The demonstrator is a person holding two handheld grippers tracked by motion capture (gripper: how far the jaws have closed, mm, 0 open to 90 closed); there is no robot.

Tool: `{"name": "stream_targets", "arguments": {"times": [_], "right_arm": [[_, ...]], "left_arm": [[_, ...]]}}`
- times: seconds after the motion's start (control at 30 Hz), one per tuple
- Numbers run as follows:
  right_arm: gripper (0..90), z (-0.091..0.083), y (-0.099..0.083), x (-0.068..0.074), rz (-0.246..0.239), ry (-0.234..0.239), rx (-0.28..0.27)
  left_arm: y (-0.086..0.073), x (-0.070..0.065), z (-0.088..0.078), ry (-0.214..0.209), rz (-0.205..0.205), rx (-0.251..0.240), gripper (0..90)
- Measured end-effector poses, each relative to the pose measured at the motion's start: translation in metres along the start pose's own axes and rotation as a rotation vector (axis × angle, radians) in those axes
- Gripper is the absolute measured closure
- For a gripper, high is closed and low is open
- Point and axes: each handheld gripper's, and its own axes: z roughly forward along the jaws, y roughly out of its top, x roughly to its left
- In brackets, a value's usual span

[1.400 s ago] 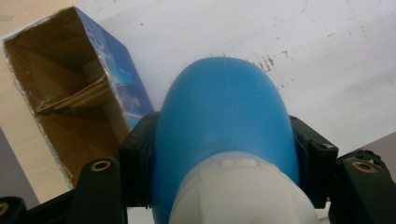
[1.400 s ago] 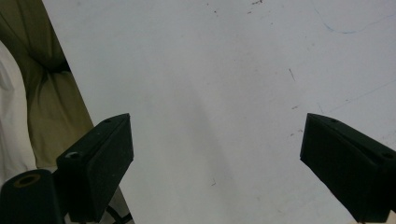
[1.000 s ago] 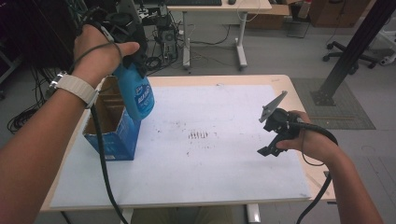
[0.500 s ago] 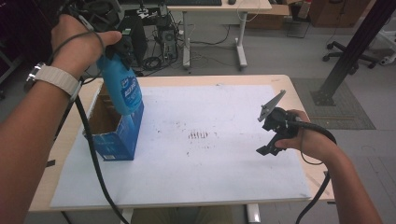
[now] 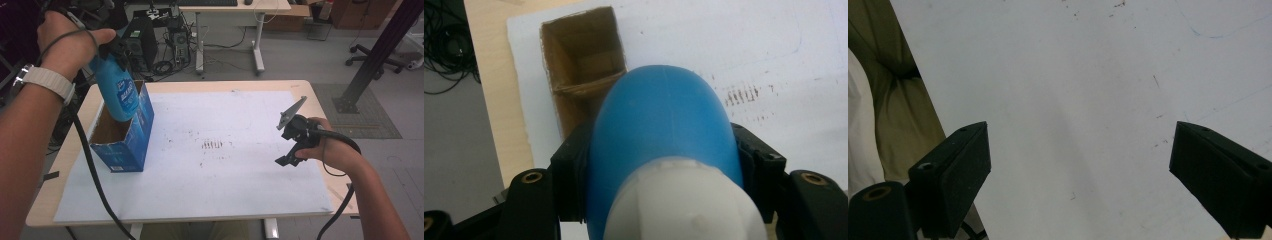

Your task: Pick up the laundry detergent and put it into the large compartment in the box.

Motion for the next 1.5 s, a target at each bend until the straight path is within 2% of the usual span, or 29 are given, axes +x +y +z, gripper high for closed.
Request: {"name": "stream_targets", "arguments": {"times": [0.1, 0.63, 1.5], "right_arm": [[9.7, 0.000, -0.001, 0.000, 0.002, 0.000, 0.002], [9.7, 0.004, 0.003, -0.001, 0.000, 0.008, 0.007], [9.7, 0.006, 0.007, -0.001, 0.000, 0.013, 0.014]], "left_arm": [[0.000, 0.003, 0.001, 0.017, -0.007, -0.002, 37.3], [-0.003, 0.021, 0.008, 0.041, -0.053, -0.003, 37.3], [-0.008, 0.034, 0.031, 0.055, -0.055, 0.012, 37.3]]}}
